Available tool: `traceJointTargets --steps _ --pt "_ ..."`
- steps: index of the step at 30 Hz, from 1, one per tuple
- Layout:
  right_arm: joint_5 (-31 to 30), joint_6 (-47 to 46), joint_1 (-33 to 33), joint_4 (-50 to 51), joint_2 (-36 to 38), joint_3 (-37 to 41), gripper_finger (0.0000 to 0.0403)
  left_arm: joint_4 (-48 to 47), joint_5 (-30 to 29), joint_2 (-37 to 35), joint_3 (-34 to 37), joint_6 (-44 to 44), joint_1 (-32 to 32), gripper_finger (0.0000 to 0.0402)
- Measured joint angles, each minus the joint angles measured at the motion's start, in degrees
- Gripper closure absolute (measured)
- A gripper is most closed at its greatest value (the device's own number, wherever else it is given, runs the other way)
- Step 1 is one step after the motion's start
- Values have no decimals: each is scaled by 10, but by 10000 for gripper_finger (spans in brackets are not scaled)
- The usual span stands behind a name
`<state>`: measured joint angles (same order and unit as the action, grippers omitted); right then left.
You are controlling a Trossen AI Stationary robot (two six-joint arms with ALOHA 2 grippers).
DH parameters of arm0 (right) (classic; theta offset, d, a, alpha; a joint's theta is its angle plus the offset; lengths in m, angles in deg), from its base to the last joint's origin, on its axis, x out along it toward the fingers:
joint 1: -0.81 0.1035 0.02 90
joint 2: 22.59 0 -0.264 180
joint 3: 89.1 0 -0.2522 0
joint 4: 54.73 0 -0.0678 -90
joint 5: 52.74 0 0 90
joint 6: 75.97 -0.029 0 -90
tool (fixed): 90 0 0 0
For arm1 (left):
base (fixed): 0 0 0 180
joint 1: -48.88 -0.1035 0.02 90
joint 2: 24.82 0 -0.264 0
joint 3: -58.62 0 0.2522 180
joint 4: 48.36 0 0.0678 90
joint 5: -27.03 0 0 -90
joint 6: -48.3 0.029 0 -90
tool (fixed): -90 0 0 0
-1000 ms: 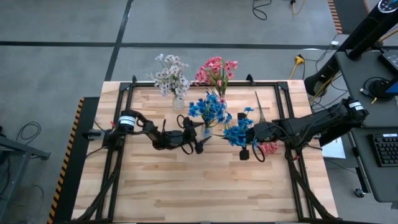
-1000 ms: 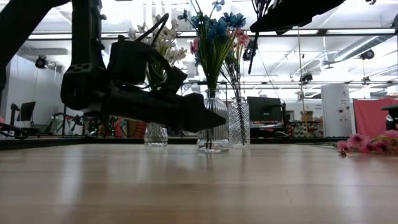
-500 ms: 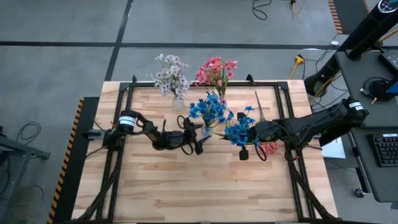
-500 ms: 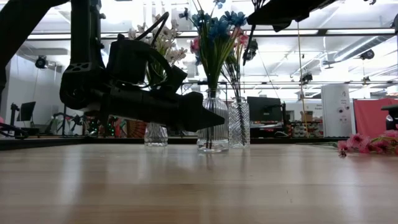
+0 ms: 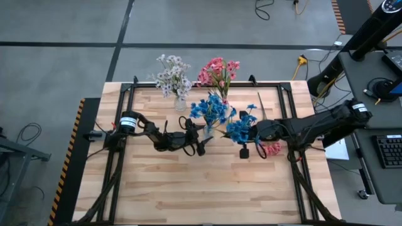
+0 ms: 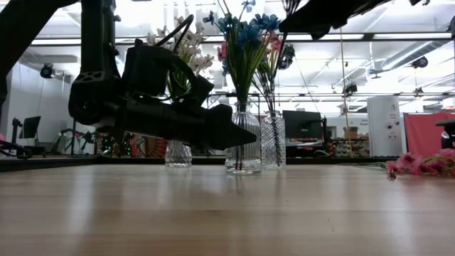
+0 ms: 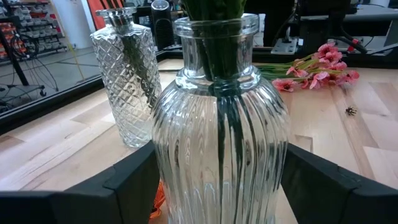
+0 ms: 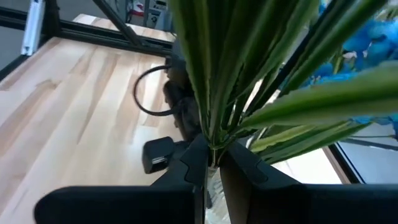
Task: Sort flowers into vase by color
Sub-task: Put the blue flowers into the middle transparent vase
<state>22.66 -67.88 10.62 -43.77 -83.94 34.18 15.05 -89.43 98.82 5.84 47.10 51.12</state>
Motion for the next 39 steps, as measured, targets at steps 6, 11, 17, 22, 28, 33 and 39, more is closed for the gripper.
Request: traceJointTargets --steps 6,11,17,22,28,33,39 --pt "0 21 -21 -43 -46 1 381 -2 0 0 1 -5 0 128" --pt "0 34 -39 -81 -72 1 381 -8 0 -1 1 -9 0 129" --pt "0 40 -59 -106 -83 1 381 -11 0 -1 1 -9 0 129" --pt "-1 48 -72 -133 -97 1 381 -13 0 -1 1 -9 0 129" --pt "0 61 -81 -164 -127 1 381 -15 0 -1 1 -10 0 129" --pt "0 63 -84 -188 -147 1 381 -16 0 -1 1 -10 0 129" --pt "0 54 -90 -187 -156 1 381 -17 0 -1 1 -9 0 129"
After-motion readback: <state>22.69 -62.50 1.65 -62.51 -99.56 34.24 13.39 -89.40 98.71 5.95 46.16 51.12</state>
